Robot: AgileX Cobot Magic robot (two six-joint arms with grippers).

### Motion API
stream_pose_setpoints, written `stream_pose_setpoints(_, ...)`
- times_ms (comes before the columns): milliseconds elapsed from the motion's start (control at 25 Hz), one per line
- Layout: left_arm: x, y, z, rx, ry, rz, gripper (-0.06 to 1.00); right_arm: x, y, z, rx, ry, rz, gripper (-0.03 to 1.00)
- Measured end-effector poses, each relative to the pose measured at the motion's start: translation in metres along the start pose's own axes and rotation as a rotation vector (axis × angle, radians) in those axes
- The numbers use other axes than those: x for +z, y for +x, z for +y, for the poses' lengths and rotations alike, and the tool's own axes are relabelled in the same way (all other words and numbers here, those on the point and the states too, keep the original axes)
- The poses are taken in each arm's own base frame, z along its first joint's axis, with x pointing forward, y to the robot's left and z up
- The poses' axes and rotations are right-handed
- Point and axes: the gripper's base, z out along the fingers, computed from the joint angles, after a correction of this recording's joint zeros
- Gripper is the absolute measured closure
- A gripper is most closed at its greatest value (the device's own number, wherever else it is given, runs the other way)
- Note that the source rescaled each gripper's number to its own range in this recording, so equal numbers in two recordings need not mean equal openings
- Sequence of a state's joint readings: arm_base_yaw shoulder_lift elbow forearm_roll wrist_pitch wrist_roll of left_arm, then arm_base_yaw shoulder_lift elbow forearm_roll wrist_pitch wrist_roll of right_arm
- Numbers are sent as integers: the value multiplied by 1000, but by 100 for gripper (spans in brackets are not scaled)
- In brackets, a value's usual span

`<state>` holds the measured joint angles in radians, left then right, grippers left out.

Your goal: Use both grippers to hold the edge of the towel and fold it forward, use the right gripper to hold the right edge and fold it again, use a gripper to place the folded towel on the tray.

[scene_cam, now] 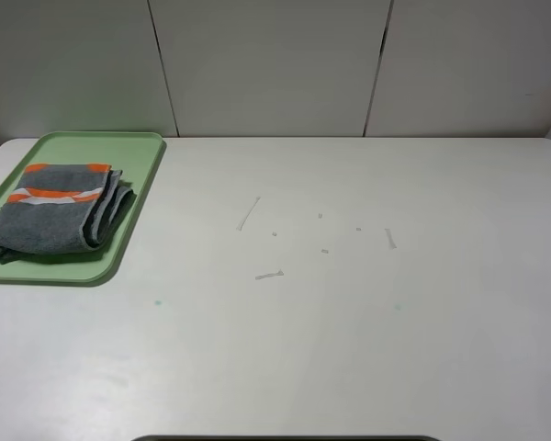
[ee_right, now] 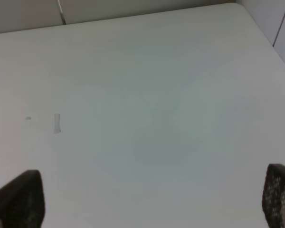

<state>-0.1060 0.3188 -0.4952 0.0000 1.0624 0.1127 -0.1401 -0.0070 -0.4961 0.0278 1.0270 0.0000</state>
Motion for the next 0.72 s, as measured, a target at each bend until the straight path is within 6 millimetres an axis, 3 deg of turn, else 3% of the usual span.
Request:
stream_pose_setpoints(520, -28, 29, -16, 69, 93, -301, -6, 0, 0, 0, 0, 0, 0, -3)
stream_pose_setpoints(720, -30, 34, -17, 72, 101, -331, -6, 0, 0, 0, 0, 0, 0, -3)
